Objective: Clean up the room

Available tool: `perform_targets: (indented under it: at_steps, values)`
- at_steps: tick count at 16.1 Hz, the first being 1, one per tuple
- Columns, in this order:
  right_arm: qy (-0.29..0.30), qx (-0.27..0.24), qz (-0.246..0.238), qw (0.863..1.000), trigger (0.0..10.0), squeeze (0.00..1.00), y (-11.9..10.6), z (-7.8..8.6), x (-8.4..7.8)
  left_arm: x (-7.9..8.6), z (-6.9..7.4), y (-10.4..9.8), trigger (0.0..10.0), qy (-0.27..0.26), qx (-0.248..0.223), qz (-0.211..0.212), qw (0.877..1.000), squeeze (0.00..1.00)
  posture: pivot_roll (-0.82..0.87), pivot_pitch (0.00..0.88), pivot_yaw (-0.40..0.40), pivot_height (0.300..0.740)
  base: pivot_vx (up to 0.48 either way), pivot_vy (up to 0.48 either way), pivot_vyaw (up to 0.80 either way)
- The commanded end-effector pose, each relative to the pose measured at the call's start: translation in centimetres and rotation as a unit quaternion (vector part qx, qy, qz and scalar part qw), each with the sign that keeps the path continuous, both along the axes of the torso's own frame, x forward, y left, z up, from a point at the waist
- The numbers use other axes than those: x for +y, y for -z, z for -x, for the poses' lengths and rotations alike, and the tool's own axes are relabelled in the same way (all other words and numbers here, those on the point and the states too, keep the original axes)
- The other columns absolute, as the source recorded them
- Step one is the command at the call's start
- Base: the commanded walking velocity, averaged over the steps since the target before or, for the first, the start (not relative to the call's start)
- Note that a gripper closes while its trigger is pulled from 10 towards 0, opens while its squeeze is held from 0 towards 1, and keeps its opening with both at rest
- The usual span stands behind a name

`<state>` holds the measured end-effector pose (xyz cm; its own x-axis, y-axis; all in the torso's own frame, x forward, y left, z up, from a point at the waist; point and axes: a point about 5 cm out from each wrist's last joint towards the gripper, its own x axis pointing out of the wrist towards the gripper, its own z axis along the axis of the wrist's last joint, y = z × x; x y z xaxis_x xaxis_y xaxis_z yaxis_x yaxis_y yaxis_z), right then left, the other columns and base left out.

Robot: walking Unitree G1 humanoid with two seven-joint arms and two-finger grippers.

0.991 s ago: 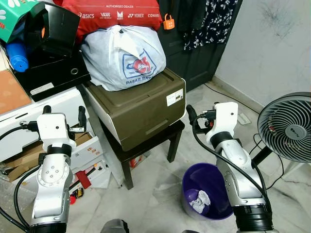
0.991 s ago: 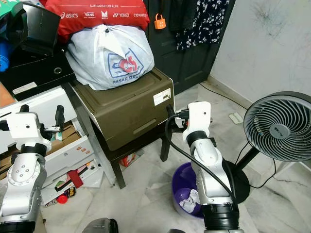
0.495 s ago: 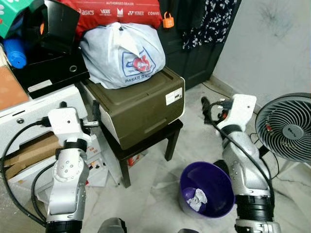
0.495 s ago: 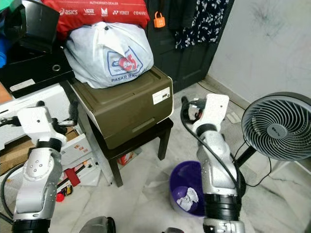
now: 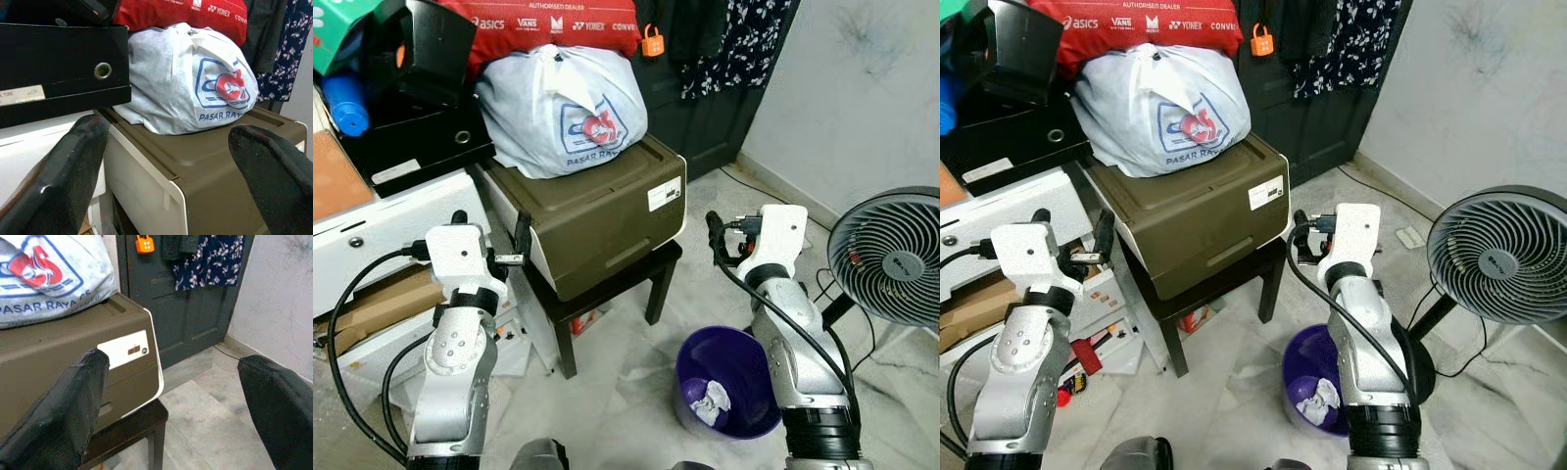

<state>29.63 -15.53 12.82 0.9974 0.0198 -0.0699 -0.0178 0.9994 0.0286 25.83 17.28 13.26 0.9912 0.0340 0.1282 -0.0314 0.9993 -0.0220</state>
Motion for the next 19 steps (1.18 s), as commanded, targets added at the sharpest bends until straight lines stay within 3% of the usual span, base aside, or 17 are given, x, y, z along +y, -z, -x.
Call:
perform_targets:
  at_steps: [1,4,9,14,19]
  values:
    - [-0.010,-0.018,0.000,1.000,10.0,0.00,-0.8,-0.2,0.3,-0.2,-0.1,-0.2,10.0,0.000,-0.002,-0.001,1.000,0.00,-0.08,0.000,-0.045,0.740,0.000,0.000,0.00]
    - [-0.016,-0.019,0.000,1.000,10.0,0.00,-1.0,-0.5,0.4,-0.4,-0.2,-0.3,10.0,-0.003,-0.003,0.001,1.000,0.00,-0.07,0.000,-0.059,0.740,0.000,0.000,0.00]
    - [-0.030,-0.020,0.006,0.999,10.0,0.00,-1.2,-0.8,0.7,-0.5,-0.2,-0.2,10.0,-0.012,-0.003,0.005,1.000,0.00,-0.07,0.000,-0.069,0.740,0.000,0.000,0.80]
    - [-0.030,-0.020,0.006,0.999,10.0,0.00,-1.3,-1.1,0.6,0.1,-0.5,0.3,10.0,-0.066,0.020,-0.004,0.998,0.00,-0.07,0.000,-0.073,0.740,0.000,0.000,0.80]
    - [-0.020,-0.027,-0.012,0.999,10.0,0.00,-1.3,-1.2,0.5,0.3,-0.8,0.6,10.0,-0.054,0.027,0.007,0.998,0.00,-0.07,0.000,-0.060,0.740,0.000,0.000,0.40]
